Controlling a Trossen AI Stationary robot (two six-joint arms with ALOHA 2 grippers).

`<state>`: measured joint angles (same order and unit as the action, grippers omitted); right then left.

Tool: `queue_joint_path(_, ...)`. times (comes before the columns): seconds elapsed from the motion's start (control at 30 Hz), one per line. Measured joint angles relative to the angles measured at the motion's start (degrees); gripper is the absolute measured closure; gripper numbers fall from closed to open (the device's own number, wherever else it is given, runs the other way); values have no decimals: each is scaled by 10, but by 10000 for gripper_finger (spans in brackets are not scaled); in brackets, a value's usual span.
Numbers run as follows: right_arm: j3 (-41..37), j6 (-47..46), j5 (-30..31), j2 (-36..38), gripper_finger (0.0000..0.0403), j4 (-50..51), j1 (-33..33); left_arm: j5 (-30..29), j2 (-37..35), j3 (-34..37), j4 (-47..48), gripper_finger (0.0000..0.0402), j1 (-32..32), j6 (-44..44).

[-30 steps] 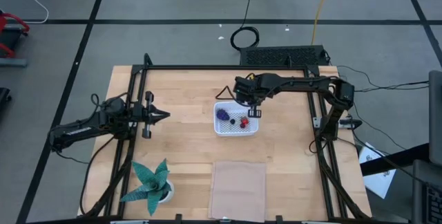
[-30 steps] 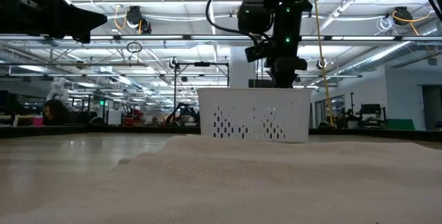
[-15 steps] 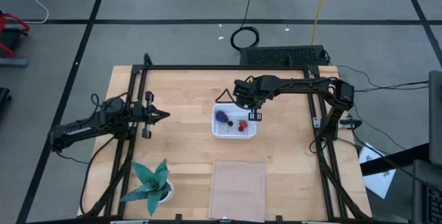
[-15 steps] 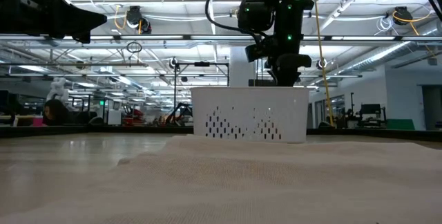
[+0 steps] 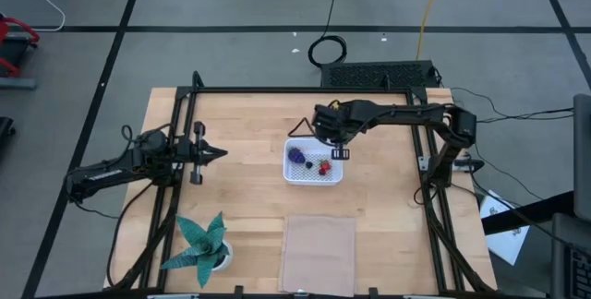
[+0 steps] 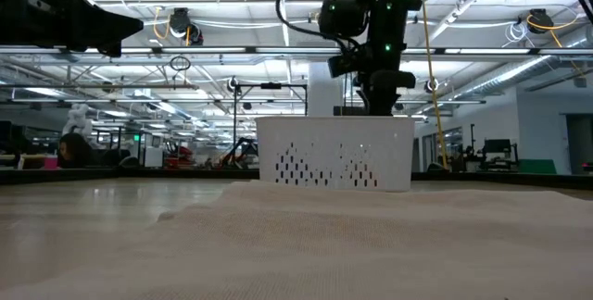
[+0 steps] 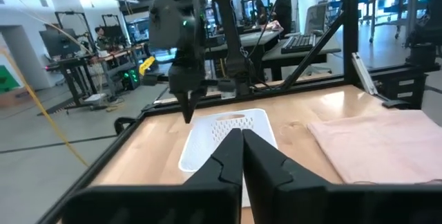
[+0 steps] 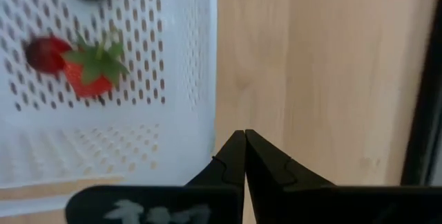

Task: Pick and placing Produce into tupperware
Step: Return to Home Position

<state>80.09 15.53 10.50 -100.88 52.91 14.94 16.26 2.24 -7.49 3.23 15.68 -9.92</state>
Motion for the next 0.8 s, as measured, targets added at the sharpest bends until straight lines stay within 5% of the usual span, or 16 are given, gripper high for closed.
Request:
queue_joint_path(0.23, 0, 8, 0, 46, 403, -63, -28, -72, 0, 0, -4, 399, 0, -8)
queue_joint_path(0.8, 0, -40, -18, 233, 403, -113, -92, -73, 0, 0, -6, 398, 0, -9)
